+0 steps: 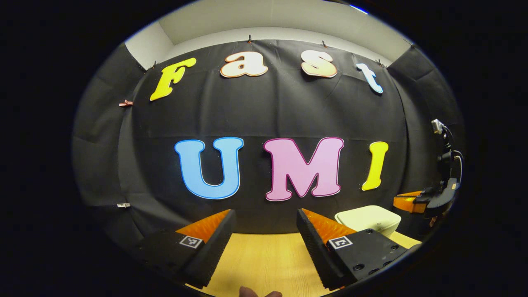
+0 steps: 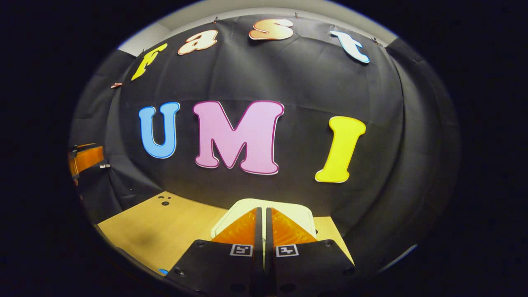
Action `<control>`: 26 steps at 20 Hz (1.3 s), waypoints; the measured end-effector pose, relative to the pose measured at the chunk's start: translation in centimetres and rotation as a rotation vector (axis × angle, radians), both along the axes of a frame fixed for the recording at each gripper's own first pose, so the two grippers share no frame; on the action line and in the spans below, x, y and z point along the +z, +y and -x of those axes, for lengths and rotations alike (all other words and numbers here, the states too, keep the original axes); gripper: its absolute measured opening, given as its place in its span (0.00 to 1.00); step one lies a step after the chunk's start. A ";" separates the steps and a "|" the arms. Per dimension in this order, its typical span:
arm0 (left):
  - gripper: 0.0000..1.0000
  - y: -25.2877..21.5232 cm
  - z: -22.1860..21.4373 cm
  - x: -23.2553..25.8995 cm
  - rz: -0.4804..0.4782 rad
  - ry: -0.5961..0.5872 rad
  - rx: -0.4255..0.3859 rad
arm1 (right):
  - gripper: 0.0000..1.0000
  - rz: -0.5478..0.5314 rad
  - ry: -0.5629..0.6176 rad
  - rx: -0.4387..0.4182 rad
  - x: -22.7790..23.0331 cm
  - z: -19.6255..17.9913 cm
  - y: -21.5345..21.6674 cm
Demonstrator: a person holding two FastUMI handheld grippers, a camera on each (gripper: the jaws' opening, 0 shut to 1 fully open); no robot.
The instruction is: Press the lid of the desktop garbage bin to open it, pick up the crumpled paper on the desktop and throw it into the bin, then pick up the pop can on the desktop and drop it into the bin, and finally close the garbage bin lid.
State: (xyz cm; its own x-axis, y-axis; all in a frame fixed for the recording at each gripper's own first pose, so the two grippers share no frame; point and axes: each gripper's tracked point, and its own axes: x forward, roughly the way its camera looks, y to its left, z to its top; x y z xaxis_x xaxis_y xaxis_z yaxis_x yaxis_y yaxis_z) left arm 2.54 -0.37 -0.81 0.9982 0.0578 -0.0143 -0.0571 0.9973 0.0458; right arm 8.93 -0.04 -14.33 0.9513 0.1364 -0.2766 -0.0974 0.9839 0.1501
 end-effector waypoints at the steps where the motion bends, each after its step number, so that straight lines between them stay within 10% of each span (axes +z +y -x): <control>1: 0.95 0.0 0.1 -0.1 -0.002 0.002 0.004 | 0.05 -0.005 0.015 0.005 -0.8 -0.4 0.0; 13: 0.95 1.3 0.4 -1.1 -0.002 0.033 0.055 | 0.05 0.011 0.181 0.058 -8.6 -1.4 1.6; 26: 0.95 0.6 0.8 -1.2 -0.002 0.033 0.060 | 0.06 -0.071 0.198 0.051 -6.9 -2.1 1.0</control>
